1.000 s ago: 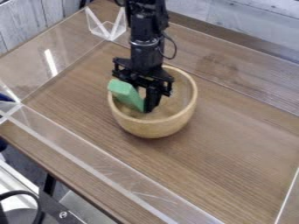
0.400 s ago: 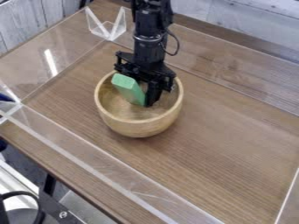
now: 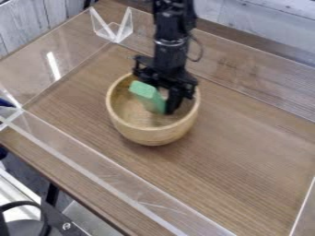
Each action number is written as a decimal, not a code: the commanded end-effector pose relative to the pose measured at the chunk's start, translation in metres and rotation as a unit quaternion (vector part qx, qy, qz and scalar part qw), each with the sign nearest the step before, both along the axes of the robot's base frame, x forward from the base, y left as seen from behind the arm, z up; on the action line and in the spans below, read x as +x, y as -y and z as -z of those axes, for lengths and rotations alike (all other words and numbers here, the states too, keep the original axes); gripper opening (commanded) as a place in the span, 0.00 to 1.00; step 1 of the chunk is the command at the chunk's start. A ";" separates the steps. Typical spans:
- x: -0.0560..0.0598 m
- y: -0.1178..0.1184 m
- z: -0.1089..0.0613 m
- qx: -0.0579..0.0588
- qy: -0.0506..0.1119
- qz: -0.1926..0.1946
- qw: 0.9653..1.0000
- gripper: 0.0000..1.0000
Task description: Remove the green block from inside the brown bowl and put it on the table
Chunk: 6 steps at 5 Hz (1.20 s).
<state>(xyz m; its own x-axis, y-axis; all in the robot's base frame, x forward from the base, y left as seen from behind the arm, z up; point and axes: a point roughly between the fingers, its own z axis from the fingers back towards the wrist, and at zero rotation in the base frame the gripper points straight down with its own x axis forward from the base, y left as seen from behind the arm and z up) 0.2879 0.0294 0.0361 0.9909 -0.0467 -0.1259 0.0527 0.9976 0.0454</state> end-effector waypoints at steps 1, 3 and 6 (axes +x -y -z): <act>0.018 0.020 -0.025 0.008 0.046 0.011 0.999 0.00; 0.030 0.027 -0.022 -0.006 0.048 0.019 0.999 0.00; 0.048 0.031 -0.022 -0.028 0.033 0.001 0.999 0.00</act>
